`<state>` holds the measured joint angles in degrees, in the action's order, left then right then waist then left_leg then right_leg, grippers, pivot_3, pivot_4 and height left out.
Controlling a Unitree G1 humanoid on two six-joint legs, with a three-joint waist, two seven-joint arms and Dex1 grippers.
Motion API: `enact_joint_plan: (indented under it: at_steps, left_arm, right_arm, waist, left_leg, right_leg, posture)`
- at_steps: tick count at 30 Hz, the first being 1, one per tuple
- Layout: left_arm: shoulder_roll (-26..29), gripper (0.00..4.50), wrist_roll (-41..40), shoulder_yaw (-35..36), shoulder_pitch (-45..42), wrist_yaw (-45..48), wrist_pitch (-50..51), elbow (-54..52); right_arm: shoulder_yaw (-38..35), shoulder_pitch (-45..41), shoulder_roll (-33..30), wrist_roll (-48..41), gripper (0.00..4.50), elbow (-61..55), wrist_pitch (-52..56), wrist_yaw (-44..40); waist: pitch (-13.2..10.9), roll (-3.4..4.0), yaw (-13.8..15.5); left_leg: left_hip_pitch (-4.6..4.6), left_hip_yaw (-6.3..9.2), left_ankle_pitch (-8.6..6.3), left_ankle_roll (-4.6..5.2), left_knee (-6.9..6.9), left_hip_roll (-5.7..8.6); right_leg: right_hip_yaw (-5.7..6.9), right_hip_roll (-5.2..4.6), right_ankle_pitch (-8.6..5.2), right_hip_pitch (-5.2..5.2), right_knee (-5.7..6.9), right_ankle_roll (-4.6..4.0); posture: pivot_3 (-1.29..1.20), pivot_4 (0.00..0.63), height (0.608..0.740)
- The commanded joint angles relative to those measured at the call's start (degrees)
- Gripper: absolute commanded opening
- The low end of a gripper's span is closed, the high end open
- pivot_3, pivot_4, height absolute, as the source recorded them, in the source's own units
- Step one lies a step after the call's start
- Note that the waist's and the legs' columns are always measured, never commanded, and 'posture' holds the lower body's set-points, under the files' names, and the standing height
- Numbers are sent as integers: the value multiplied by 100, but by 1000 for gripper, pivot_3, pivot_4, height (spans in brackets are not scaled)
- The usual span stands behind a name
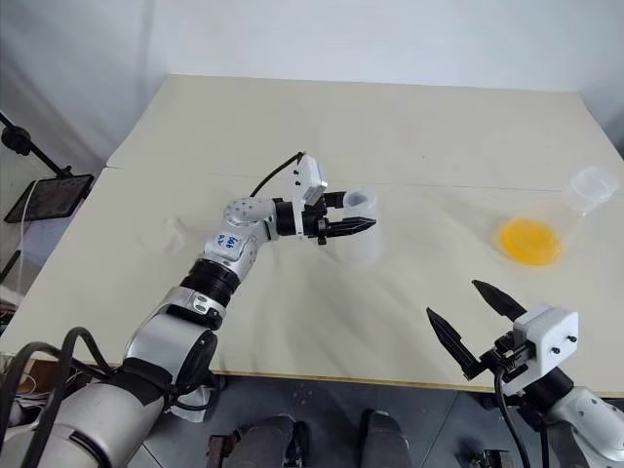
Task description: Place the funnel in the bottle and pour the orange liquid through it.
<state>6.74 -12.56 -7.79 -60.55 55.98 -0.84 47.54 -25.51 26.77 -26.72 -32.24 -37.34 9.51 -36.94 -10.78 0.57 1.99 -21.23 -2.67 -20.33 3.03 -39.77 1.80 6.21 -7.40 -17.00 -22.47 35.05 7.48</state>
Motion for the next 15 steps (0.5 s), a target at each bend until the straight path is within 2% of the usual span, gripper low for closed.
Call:
enact_joint_plan:
  at_steps: [1, 11, 15]
  left_arm:
    - [-36, 2329, 140, 82, -235, 6, -238, 124]
    - [-321, 2329, 227, 293, -495, -44, -548, 721]
    - [-356, 3606, 271, 322, -546, 10, -625, 878]
  right_arm:
    - [-110, 108, 81, 35, 4500, -294, -172, 126]
    - [-26, 204, 188, 82, 4500, -362, -277, 197]
    - [28, 174, 197, 90, 4500, -344, -303, 201]
  waist:
    - [0, 0, 1]
    - [0, 0, 92]
    - [0, -1, 92]
  left_leg:
    - [0, 0, 0, 0, -1, 1]
    - [-4, 1, 1, 6, -8, 9]
    - [-5, 0, 1, 7, -9, 10]
  right_leg:
    - [-1, -2, 0, 1, 0, 0]
    - [-5, -8, 0, 2, -3, 1]
    - [-4, -9, 1, 2, -3, 1]
  posture:
    - [0, 150, 740]
    - [0, 150, 740]
    - [0, 150, 740]
